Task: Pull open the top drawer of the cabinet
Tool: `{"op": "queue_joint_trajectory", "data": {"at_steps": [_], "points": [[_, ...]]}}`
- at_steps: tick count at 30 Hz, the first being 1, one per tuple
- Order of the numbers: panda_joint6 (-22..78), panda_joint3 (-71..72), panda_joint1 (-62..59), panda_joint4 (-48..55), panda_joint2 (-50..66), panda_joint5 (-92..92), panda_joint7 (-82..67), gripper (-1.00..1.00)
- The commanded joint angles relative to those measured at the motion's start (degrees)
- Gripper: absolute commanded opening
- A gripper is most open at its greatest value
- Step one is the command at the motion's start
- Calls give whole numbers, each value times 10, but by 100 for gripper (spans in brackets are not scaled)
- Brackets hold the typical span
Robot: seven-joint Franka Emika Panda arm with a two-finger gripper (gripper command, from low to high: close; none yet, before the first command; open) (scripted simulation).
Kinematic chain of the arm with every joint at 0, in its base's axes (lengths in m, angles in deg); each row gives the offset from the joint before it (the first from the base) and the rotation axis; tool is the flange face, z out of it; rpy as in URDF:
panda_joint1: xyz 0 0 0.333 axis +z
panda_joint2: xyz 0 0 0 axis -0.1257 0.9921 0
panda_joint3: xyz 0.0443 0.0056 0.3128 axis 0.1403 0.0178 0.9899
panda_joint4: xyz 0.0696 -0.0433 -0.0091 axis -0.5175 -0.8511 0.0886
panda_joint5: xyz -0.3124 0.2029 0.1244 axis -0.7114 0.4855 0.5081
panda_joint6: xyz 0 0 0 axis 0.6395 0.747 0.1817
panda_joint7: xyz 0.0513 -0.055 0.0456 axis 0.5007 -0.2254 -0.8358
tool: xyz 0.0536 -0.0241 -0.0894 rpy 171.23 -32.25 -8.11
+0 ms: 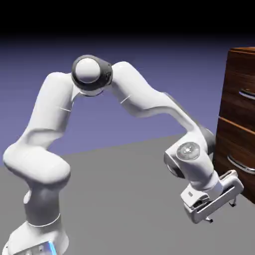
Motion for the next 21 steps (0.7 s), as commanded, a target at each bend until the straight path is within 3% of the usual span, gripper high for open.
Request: {"op": "queue_joint_trajectory", "data": {"at_steps": [1,21], "points": [[5,-16,9,10,18,25,3,0],[108,-326,192,210,378,523,56,0]]}}
